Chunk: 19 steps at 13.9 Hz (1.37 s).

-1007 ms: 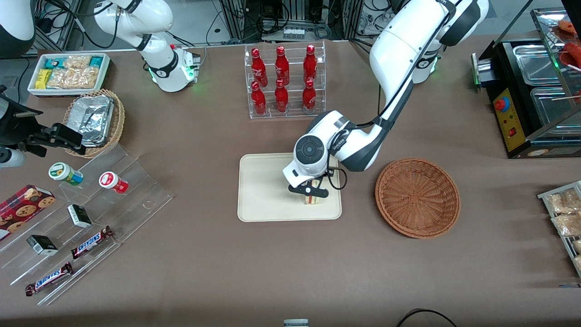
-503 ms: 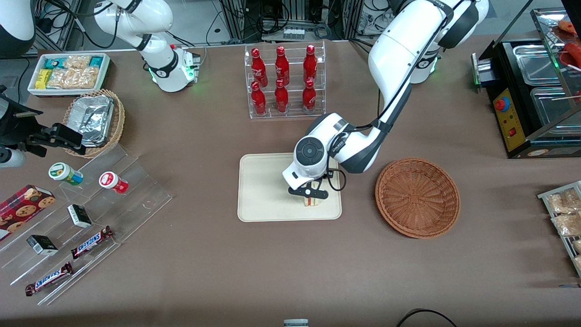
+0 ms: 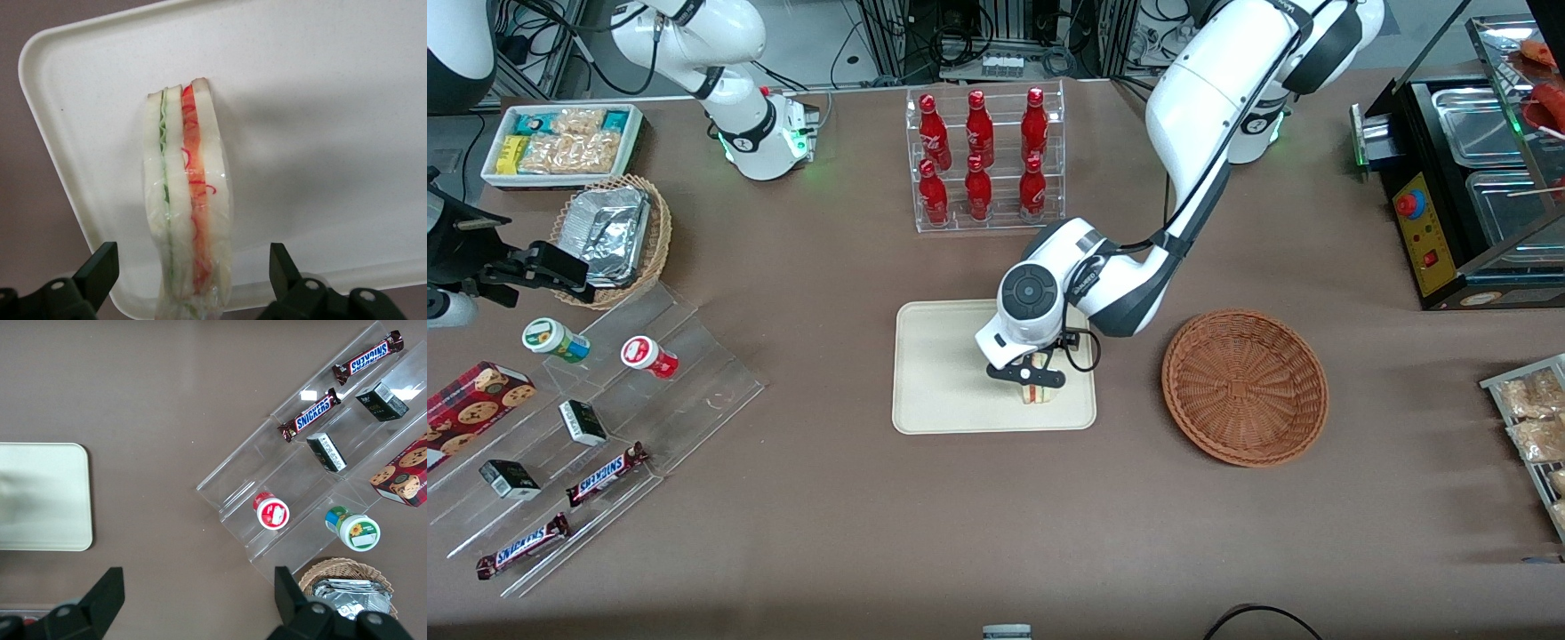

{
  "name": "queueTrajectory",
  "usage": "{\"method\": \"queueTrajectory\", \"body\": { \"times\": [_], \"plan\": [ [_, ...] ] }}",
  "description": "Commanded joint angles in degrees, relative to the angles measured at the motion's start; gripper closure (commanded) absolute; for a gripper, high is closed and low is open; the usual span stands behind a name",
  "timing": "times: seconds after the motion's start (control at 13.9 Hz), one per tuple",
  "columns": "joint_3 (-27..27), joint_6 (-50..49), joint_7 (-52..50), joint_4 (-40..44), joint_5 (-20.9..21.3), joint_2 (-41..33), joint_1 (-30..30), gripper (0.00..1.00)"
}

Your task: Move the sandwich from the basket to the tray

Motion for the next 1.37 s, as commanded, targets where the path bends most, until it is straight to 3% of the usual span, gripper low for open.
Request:
{"method": "queueTrajectory", "body": {
  "times": [0.0, 0.43, 1.29],
  "plan": [
    [1.0, -4.6, -2.7, 1.2, 1.0, -2.2, -1.4, 0.01],
    [1.4, -12.6, -3.5, 4.4, 0.9, -6.5, -0.3, 0.01],
    [1.3, -18.8, 1.0, 4.4, 0.6, -18.2, 12.8, 0.01]
  ]
}}
